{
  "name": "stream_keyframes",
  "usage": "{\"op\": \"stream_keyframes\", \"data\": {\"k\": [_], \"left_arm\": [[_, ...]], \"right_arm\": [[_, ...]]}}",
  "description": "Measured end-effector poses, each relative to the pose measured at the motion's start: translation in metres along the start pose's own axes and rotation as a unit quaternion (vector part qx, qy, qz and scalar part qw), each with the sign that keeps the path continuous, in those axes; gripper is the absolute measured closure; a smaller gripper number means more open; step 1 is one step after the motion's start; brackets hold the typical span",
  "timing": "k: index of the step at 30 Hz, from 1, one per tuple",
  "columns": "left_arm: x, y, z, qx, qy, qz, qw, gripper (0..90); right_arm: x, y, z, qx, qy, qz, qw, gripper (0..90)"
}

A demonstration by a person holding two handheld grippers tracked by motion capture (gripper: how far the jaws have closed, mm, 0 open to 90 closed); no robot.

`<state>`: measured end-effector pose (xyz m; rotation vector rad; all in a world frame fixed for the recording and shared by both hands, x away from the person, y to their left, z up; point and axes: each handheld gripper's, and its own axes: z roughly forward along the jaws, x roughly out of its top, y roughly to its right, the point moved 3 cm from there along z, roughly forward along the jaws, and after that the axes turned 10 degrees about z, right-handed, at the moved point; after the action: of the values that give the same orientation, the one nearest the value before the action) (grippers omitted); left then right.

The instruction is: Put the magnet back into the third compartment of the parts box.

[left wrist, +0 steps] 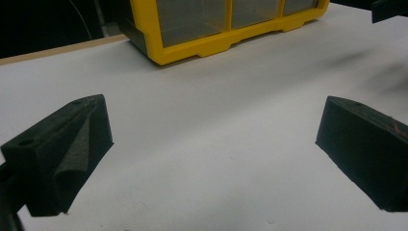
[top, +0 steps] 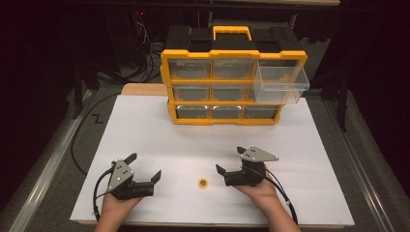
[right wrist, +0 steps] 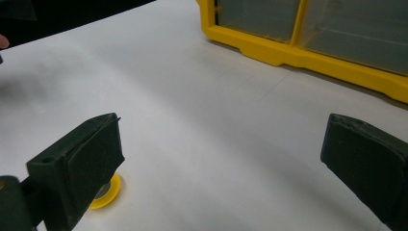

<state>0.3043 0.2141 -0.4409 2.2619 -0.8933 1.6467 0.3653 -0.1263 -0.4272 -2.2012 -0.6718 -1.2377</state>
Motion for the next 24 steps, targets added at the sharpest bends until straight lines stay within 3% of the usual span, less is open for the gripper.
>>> {"op": "stream_keyframes", "data": {"k": [14, 24], "left_arm": [[0.0, 0.0, 0.0, -0.001, 0.0, 0.001, 1.0, 0.1], [0.0, 0.0, 0.0, -0.003, 0.0, 0.002, 1.0, 0.1]], "right_arm": [[-0.009, -0.024, 0.008, 0.047, -0.045, -0.024, 0.9976, 4.3], [-0.011, -0.032, 0.013, 0.062, -0.06, -0.031, 0.9958, 9.4]]}}
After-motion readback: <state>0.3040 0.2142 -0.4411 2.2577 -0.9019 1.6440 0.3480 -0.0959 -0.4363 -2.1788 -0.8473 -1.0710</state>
